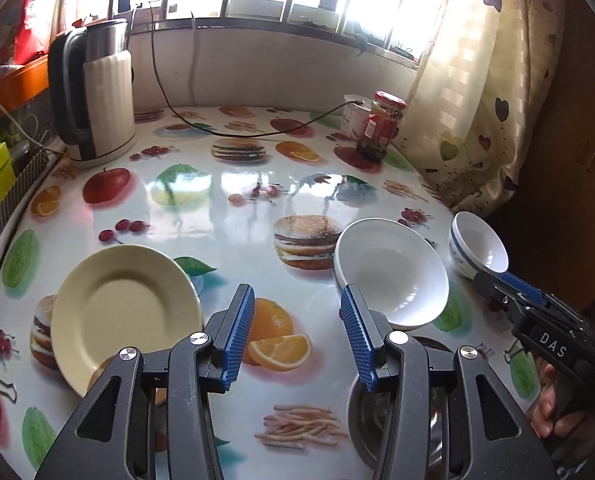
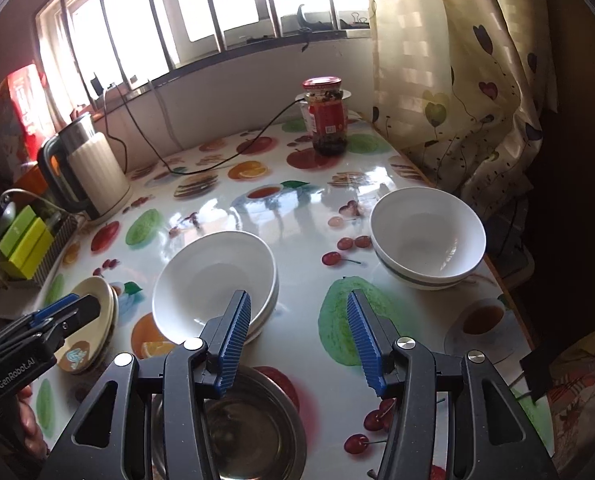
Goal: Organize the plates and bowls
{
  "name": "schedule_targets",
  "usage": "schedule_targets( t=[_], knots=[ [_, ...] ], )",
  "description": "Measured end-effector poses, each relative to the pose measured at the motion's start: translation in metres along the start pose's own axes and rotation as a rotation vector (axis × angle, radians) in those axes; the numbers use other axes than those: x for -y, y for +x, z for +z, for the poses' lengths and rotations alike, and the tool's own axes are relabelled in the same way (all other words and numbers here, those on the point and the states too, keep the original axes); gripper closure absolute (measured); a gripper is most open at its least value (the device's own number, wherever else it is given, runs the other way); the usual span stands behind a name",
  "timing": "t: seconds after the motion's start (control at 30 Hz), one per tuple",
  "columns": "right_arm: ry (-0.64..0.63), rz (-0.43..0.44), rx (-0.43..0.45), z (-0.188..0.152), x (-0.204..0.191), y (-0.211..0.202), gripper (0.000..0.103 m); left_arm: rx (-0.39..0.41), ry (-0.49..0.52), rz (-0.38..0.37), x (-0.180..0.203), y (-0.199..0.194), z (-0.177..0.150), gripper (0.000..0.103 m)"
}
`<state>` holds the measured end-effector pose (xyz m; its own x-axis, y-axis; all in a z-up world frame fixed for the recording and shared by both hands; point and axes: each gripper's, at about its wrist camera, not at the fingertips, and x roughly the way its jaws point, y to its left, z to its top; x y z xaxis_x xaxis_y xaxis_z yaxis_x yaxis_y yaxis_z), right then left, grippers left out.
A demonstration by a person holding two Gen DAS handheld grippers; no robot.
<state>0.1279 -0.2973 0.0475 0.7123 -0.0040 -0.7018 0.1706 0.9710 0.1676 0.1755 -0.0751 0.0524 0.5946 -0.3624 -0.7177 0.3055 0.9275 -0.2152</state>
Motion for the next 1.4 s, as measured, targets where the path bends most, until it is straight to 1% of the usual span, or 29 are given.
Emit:
schedule_targets(
  t=[0.17,0.37,0.57,0.6,0.63,0.67,0.7,0.8,0.83,0.9,0.93,1.03,1.17,1.27,1.4],
  knots=[
    [-0.017,0.045,-0.022,0.003,0.002,0.019,0.053,-0.027,0.003,-0.029,0.01,0.02,0.007,0.057],
    [-0.046,0.077,-0.043,0.007,-0.003,0.036,0.053,-0.06,0.002,-0.034,0.015,0.038,0.012,0.057],
    [-0.067,0.095,-0.057,0.011,-0.007,0.048,0.063,-0.078,0.012,-0.04,0.021,0.05,0.014,0.057],
    [-0.065,0.098,-0.063,0.011,-0.007,0.05,0.067,-0.084,0.014,-0.04,0.022,0.052,0.014,0.059],
    [-0.065,0.101,-0.067,0.011,-0.007,0.052,0.07,-0.087,0.015,-0.041,0.023,0.053,0.014,0.066],
    [-0.067,0.103,-0.07,0.011,-0.007,0.054,0.071,-0.089,0.016,-0.043,0.024,0.054,0.014,0.069],
    [-0.069,0.106,-0.072,0.011,-0.007,0.055,0.074,-0.091,0.019,-0.044,0.024,0.056,0.014,0.069],
    [-0.069,0.111,-0.076,0.011,-0.007,0.057,0.075,-0.1,0.023,-0.04,0.025,0.059,0.014,0.069],
    [-0.069,0.113,-0.079,0.011,-0.008,0.057,0.078,-0.101,0.023,-0.039,0.026,0.06,0.013,0.069],
    [-0.072,0.121,-0.079,0.011,-0.008,0.058,0.079,-0.101,0.025,-0.04,0.026,0.061,0.014,0.07],
    [-0.073,0.119,-0.077,0.011,-0.008,0.058,0.079,-0.102,0.022,-0.039,0.025,0.061,0.014,0.071],
    [-0.069,0.122,-0.076,0.011,-0.008,0.059,0.081,-0.11,0.022,-0.046,0.025,0.063,0.014,0.083],
    [-0.071,0.128,-0.077,0.011,-0.009,0.059,0.084,-0.114,0.02,-0.045,0.025,0.064,0.013,0.085],
    [-0.074,0.139,-0.076,0.011,-0.01,0.059,0.09,-0.113,0.023,-0.048,0.025,0.064,0.012,0.088],
    [-0.069,0.141,-0.076,0.011,-0.01,0.059,0.09,-0.114,0.025,-0.047,0.026,0.065,0.012,0.09]
  ],
)
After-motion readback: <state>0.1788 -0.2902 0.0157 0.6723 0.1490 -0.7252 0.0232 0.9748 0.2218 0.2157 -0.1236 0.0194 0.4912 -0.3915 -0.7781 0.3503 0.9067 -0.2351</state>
